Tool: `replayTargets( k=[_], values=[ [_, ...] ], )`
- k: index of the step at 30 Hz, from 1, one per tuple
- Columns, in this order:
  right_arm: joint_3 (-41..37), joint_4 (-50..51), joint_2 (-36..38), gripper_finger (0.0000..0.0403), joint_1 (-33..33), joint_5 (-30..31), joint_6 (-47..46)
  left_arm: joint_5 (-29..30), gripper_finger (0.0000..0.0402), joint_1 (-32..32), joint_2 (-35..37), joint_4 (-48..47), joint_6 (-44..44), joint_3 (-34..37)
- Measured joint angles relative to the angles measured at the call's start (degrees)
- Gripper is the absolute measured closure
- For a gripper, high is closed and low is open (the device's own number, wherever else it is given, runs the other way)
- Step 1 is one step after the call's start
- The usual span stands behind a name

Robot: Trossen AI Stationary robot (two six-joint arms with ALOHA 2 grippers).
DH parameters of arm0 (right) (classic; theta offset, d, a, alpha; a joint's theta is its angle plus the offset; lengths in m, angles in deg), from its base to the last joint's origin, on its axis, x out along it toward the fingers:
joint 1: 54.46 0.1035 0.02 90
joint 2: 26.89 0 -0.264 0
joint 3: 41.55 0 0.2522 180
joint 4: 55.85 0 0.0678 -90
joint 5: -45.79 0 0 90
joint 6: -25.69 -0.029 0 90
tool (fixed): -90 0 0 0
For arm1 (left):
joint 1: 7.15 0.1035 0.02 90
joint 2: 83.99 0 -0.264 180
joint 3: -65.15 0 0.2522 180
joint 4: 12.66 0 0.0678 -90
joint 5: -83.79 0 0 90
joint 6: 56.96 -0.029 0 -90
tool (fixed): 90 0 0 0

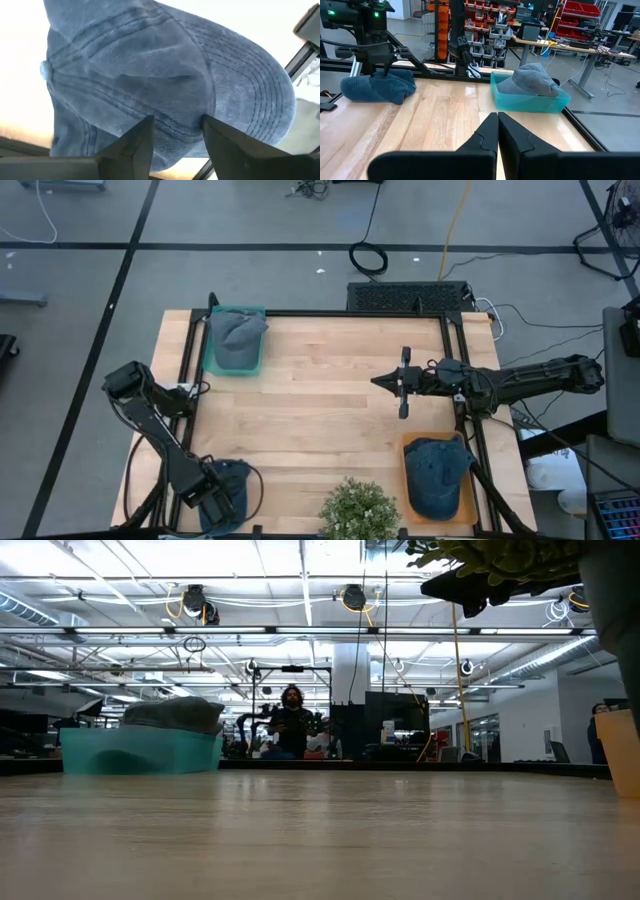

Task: Pick & Place hat
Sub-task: Put the blue cap into the orange bin

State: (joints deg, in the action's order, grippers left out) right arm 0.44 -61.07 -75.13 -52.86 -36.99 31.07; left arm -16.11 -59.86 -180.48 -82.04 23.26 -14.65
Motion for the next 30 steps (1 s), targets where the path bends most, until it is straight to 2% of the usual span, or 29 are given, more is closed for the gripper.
replayTargets(
  k=[7,15,20,23,26,30],
  values=[
    [0.00,0.04,0.00,0.0403,-0.01,0.00,0.00,0.92,0.0286,-0.31,-0.13,6.47,-4.72,3.89],
    [0.00,0.04,0.00,0.0403,-0.02,0.09,0.00,-2.45,0.0386,1.68,0.05,7.81,-7.46,5.46],
    [0.00,0.04,0.00,0.0403,-0.01,0.11,0.00,-3.00,0.0388,4.74,1.03,7.45,-10.24,5.50],
    [0.00,0.06,0.00,0.0403,0.01,0.11,0.00,-3.10,0.0395,6.70,1.20,3.75,-14.11,3.70],
    [0.00,0.08,0.00,0.0403,0.01,0.13,0.00,-1.89,0.0395,8.62,1.20,-4.71,-18.26,0.44],
    [0.00,0.07,0.00,0.0403,-0.02,0.15,0.00,3.61,0.0397,11.07,1.20,-16.62,-24.02,-4.88]
  ],
)
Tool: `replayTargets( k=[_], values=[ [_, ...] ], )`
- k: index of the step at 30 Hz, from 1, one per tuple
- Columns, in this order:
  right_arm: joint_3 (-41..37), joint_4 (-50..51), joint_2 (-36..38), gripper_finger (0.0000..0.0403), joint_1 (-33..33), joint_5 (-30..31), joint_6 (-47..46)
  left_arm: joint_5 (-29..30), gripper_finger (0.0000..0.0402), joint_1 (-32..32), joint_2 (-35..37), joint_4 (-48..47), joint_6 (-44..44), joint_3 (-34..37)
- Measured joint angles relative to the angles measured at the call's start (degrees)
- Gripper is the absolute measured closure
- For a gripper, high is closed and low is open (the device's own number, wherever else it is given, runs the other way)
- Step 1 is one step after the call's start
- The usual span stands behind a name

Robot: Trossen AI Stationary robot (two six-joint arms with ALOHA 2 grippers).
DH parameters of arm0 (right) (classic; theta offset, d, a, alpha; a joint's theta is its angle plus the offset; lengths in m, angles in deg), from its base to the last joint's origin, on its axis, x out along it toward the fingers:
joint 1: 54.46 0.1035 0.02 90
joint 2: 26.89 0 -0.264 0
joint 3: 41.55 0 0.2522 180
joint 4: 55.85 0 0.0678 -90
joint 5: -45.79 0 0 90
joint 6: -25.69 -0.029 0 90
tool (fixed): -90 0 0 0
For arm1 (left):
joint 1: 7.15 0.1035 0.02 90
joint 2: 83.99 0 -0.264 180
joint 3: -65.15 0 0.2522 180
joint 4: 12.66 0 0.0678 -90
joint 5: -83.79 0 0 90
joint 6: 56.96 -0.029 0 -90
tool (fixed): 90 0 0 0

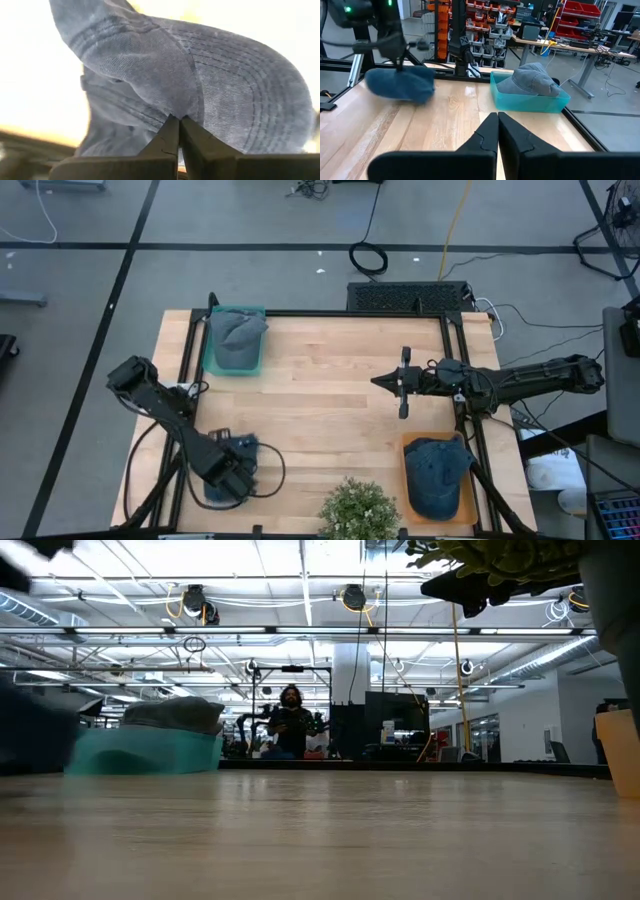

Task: Pick & Place hat
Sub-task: Put the blue cap into the orange bin

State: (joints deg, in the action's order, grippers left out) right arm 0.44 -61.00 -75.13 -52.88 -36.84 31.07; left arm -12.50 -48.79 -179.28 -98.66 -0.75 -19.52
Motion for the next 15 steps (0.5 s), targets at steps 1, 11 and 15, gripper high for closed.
replayTargets(
  k=[1,11,15],
  values=[
    [0.00,0.00,0.00,0.0403,0.02,0.00,0.00,2.37,0.0397,0.49,0.00,-3.01,-1.41,-1.43],
    [0.00,-2.11,-1.75,0.0403,0.00,0.02,0.00,36.09,0.0399,5.79,0.04,-17.90,-21.40,-8.96],
    [0.00,-12.29,-6.06,0.0403,-0.16,2.13,-1.74,49.04,0.0400,8.96,0.04,-17.77,-35.14,-8.96]
  ],
)
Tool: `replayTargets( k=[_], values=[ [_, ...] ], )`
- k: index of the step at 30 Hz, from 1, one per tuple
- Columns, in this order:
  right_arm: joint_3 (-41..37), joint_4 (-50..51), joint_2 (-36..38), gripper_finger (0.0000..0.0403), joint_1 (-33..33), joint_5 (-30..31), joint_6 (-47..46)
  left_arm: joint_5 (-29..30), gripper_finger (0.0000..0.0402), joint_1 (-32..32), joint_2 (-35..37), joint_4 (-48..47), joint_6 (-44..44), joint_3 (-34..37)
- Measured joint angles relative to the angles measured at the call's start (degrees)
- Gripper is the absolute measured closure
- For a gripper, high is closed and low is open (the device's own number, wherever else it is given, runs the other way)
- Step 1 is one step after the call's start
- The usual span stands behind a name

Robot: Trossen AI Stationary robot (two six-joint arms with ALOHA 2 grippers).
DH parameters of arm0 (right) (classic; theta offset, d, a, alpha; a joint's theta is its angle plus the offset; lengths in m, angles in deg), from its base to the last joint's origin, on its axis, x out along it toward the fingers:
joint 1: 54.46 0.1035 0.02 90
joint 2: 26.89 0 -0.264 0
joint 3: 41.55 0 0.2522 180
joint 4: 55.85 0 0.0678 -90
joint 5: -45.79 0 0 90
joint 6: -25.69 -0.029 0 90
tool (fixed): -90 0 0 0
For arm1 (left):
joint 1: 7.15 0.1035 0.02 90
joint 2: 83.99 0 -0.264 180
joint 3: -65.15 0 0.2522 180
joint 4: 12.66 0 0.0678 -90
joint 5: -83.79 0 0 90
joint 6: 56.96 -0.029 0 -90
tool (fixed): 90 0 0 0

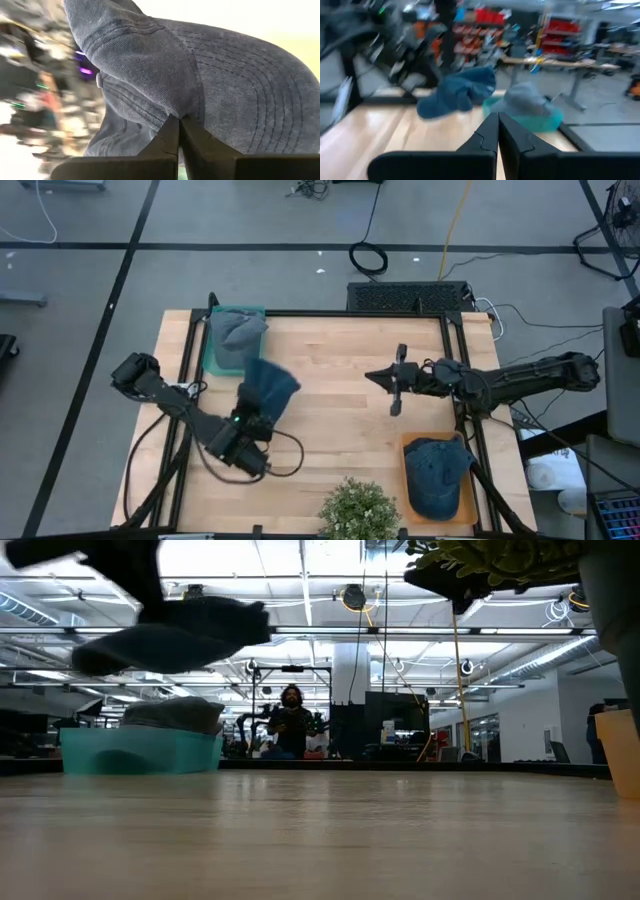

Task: Pick & Place hat
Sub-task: Put the blue cap into the orange bin

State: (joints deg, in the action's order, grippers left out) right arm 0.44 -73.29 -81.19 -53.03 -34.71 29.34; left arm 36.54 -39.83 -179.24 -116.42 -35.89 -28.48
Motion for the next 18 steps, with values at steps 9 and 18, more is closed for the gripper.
replayTargets(
  k=[9,18],
  values=[
    [11.16,3.06,-12.71,0.0403,-7.90,-9.01,-11.57,21.79,0.0399,6.78,-0.35,0.92,-26.63,0.00],
    [28.32,19.14,-18.89,0.0328,-17.47,-18.40,-10.25,35.98,0.0397,6.78,-0.35,11.80,-47.83,0.00]
  ],
)
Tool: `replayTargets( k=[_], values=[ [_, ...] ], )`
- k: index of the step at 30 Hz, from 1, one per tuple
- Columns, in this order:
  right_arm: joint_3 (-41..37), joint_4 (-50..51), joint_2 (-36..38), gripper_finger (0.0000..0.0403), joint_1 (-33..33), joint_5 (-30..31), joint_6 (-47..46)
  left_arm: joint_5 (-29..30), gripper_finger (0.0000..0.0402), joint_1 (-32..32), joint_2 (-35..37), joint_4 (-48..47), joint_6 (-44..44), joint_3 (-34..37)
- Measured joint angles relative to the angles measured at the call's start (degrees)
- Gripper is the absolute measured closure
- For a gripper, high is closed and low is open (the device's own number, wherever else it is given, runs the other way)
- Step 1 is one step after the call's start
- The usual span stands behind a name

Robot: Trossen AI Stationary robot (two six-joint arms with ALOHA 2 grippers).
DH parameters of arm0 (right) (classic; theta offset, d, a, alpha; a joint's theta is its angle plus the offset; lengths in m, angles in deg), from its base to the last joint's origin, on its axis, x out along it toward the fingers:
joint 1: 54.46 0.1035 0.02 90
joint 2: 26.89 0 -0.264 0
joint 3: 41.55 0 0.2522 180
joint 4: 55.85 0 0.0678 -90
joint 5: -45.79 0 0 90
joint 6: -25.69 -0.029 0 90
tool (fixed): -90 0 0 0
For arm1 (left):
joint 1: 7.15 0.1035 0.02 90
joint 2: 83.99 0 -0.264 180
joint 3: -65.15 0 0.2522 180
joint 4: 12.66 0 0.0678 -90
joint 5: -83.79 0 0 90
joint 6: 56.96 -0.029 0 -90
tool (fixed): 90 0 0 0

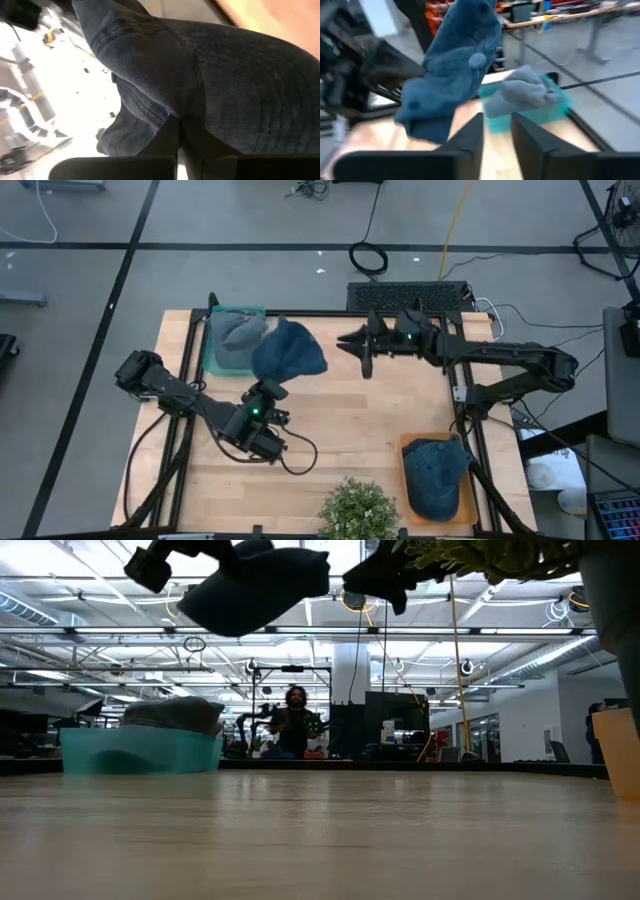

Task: Pick & Place hat
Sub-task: Put the blue cap into the orange bin

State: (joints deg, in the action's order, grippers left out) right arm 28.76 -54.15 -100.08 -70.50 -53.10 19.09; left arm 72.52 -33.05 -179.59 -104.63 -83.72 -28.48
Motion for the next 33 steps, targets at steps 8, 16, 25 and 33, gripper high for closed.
replayTargets(
  k=[8,16,25,33],
  values=[
    [8.40,-0.38,-5.08,0.0184,-4.32,-17.32,-12.07,2.89,0.0395,-1.98,0.00,11.70,-14.82,0.00],
    [11.26,0.09,-9.46,0.0155,-5.00,-19.93,-13.35,4.56,0.0395,-2.50,0.00,20.43,-23.96,0.00],
    [11.29,-2.52,-10.81,0.0167,-3.23,-26.25,-17.57,4.89,0.0396,-1.73,0.00,22.81,-25.70,0.00],
    [12.65,-3.31,-10.89,0.0167,0.32,-27.44,-16.90,4.86,0.0397,-0.97,0.00,22.83,-25.44,0.00]
  ],
)
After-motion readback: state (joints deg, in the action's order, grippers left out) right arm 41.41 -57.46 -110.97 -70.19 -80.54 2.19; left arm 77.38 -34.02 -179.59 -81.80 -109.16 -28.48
